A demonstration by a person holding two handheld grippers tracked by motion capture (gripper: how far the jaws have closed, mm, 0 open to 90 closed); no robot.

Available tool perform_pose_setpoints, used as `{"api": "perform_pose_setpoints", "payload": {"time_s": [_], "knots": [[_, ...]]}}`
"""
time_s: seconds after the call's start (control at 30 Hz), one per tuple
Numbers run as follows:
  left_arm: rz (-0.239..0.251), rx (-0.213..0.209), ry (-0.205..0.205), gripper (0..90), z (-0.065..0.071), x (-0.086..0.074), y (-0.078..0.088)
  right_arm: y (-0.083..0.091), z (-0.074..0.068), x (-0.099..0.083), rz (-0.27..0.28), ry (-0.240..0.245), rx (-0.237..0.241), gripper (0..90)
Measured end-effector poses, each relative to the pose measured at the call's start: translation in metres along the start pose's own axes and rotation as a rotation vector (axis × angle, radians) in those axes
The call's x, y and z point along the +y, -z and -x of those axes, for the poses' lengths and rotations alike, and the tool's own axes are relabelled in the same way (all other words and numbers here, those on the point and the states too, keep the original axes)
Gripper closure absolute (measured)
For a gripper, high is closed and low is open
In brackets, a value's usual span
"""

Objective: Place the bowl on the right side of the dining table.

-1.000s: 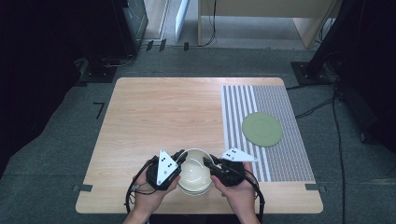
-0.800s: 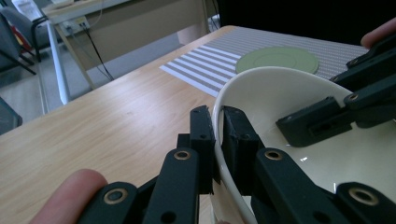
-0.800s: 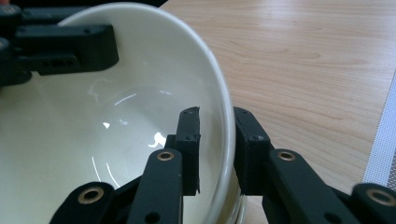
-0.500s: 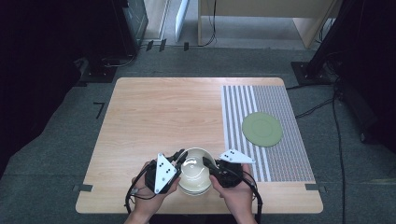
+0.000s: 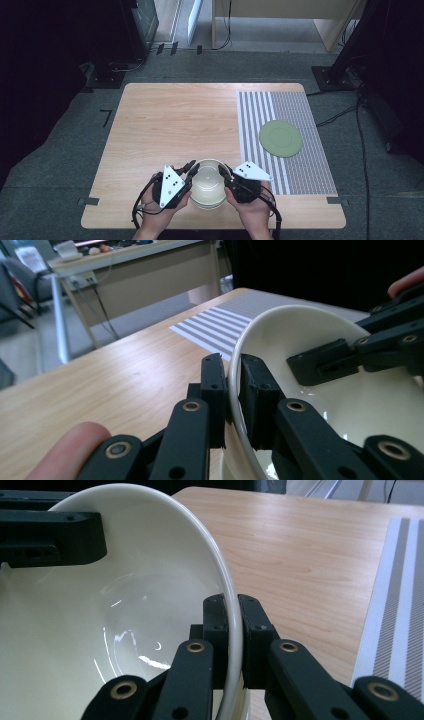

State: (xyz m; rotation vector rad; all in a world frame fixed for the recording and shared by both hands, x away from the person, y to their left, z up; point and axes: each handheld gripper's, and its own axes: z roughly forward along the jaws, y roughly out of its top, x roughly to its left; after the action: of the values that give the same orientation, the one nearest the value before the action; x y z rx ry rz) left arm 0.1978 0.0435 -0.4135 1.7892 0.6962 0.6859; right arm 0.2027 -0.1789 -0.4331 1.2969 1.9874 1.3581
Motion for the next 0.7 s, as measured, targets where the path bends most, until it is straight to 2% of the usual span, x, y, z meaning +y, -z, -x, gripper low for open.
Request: {"api": "perform_pose_setpoints", "payload": {"time_s": [0.07, 0.1, 0.17, 0.23, 0.37, 0.5, 0.63, 0.7], "knots": [[0.024, -0.025, 0.058, 78.7, -0.005, 0.001, 0.004, 0.001, -0.001, 0.001, 0.009, 0.006, -0.006, 84.5], [0.041, -0.021, 0.086, 72.7, -0.008, 0.002, 0.006, 0.001, -0.001, 0.002, 0.014, 0.010, -0.011, 84.5], [0.067, -0.046, 0.156, 55.8, -0.015, 0.004, 0.010, 0.001, -0.001, 0.003, 0.016, 0.017, -0.026, 84.5], [0.082, -0.077, 0.223, 45.0, -0.025, 0.006, 0.015, 0.001, -0.001, 0.003, 0.017, 0.021, -0.035, 84.4], [0.079, -0.073, 0.246, 28.4, -0.034, 0.009, 0.022, 0.000, 0.001, 0.004, 0.025, 0.018, -0.036, 84.4], [0.042, -0.022, 0.250, 10.7, -0.041, 0.010, 0.026, 0.000, 0.001, 0.007, 0.030, 0.017, -0.035, 84.4], [0.014, 0.004, 0.273, 2.1, -0.048, 0.008, 0.028, 0.000, 0.001, 0.008, 0.034, 0.019, -0.037, 84.4], [0.013, 0.019, 0.278, 1.8, -0.052, 0.007, 0.030, 0.000, 0.002, 0.009, 0.039, 0.017, -0.037, 84.4]]}}
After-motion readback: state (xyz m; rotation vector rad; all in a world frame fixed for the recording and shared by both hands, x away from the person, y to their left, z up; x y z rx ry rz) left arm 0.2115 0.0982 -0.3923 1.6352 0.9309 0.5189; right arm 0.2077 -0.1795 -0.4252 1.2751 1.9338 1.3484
